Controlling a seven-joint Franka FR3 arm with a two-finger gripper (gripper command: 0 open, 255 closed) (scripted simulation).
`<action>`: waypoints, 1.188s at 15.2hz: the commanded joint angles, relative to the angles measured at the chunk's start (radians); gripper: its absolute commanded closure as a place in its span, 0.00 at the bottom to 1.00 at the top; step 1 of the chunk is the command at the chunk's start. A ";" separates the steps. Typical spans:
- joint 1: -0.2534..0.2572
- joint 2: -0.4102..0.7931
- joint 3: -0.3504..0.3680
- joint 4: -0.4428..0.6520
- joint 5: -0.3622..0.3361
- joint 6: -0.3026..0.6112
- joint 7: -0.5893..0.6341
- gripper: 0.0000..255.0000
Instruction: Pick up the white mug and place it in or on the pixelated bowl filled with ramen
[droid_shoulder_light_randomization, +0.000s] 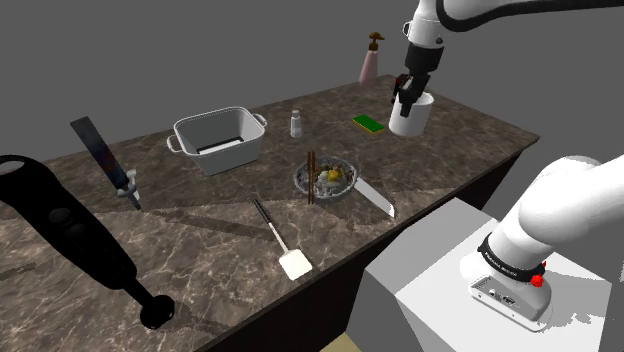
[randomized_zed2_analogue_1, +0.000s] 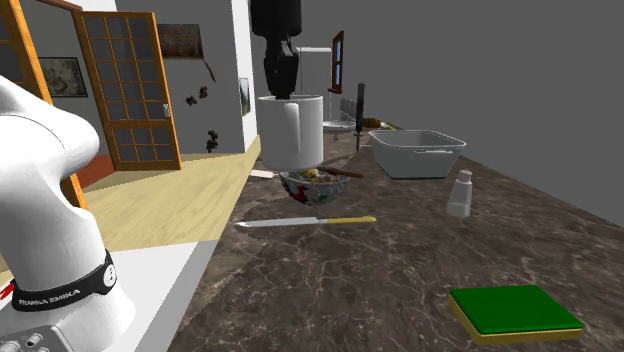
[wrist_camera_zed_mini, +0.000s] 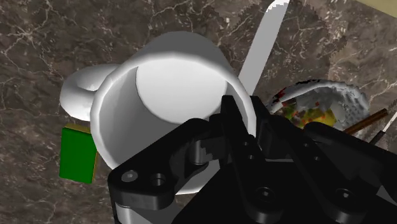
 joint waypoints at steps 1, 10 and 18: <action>0.017 0.031 0.038 0.024 0.020 0.008 0.047 1.00; 0.072 0.234 0.197 0.223 0.060 0.019 0.248 1.00; 0.109 0.442 0.311 0.435 0.028 0.016 0.418 1.00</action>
